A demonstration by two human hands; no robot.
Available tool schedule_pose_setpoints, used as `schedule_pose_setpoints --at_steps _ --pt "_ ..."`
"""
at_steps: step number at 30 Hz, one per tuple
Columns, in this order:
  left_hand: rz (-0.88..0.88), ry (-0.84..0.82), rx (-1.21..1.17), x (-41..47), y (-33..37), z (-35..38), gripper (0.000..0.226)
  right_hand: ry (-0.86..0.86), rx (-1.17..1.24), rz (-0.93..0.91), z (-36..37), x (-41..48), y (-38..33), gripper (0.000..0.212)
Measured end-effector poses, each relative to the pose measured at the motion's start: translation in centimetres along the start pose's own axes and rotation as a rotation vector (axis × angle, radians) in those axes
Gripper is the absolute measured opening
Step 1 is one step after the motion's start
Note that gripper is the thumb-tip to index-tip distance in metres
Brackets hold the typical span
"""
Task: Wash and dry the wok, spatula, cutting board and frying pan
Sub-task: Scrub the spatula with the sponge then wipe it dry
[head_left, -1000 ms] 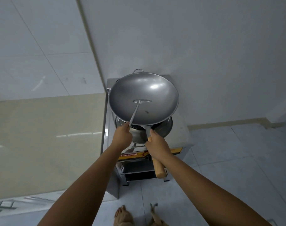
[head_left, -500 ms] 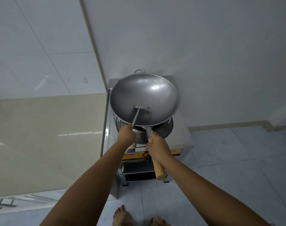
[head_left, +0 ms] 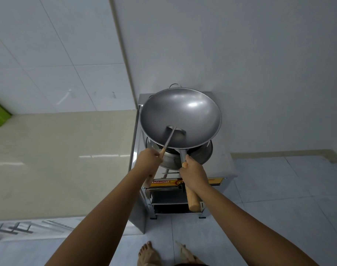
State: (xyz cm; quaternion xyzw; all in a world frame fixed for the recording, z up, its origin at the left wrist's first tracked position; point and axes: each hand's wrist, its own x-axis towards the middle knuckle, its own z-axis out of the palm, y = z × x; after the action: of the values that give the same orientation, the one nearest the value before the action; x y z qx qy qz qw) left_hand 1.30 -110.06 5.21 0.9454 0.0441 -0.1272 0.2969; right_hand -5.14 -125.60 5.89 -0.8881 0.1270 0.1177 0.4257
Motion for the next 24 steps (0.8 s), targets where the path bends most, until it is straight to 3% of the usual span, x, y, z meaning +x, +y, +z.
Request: schedule_pose_setpoints --at_steps 10,24 --pt "-0.006 0.094 -0.069 0.2 1.2 0.6 0.021 0.007 0.041 0.018 1.4 -0.5 -1.6 0.048" --pt "0.031 0.099 -0.075 -0.2 0.1 0.5 0.023 -0.045 0.109 0.032 1.7 -0.6 -2.2 0.053"
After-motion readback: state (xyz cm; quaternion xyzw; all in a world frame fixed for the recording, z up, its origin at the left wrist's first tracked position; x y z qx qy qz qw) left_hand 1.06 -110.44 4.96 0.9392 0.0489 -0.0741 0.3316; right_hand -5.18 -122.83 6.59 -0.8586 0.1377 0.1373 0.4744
